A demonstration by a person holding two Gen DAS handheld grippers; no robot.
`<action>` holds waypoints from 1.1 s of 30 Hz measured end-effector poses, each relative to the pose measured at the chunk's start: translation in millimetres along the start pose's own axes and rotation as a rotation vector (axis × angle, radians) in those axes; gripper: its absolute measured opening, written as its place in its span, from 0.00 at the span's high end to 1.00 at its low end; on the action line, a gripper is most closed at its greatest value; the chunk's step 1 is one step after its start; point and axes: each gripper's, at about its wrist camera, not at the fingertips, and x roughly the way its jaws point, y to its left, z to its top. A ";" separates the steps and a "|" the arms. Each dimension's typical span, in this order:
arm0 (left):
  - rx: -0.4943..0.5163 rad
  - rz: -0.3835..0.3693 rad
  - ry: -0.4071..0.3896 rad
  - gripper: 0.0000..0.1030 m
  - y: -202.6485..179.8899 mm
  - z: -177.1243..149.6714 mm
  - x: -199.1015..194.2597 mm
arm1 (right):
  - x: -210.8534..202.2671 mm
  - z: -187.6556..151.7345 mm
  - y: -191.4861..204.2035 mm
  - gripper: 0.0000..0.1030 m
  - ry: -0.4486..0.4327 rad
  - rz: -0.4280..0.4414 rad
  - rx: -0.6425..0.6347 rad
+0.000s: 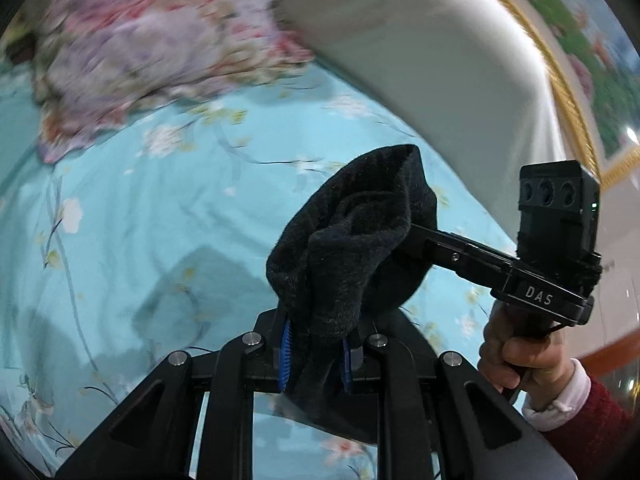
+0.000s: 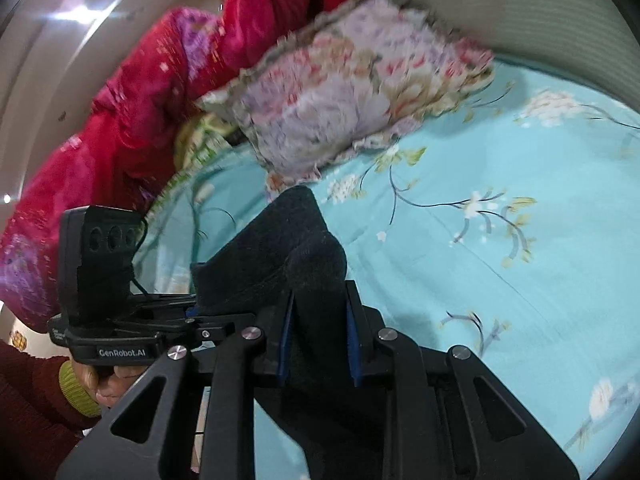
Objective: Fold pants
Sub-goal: 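Grasp the end of the black pants bundle with both grippers, then lift the held end and fold it over the bundle with both grippers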
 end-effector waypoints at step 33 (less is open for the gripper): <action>0.559 -0.169 0.233 0.83 -202.4 -102.6 56.0 | -189.5 -199.2 -41.4 0.80 -0.374 -0.162 0.337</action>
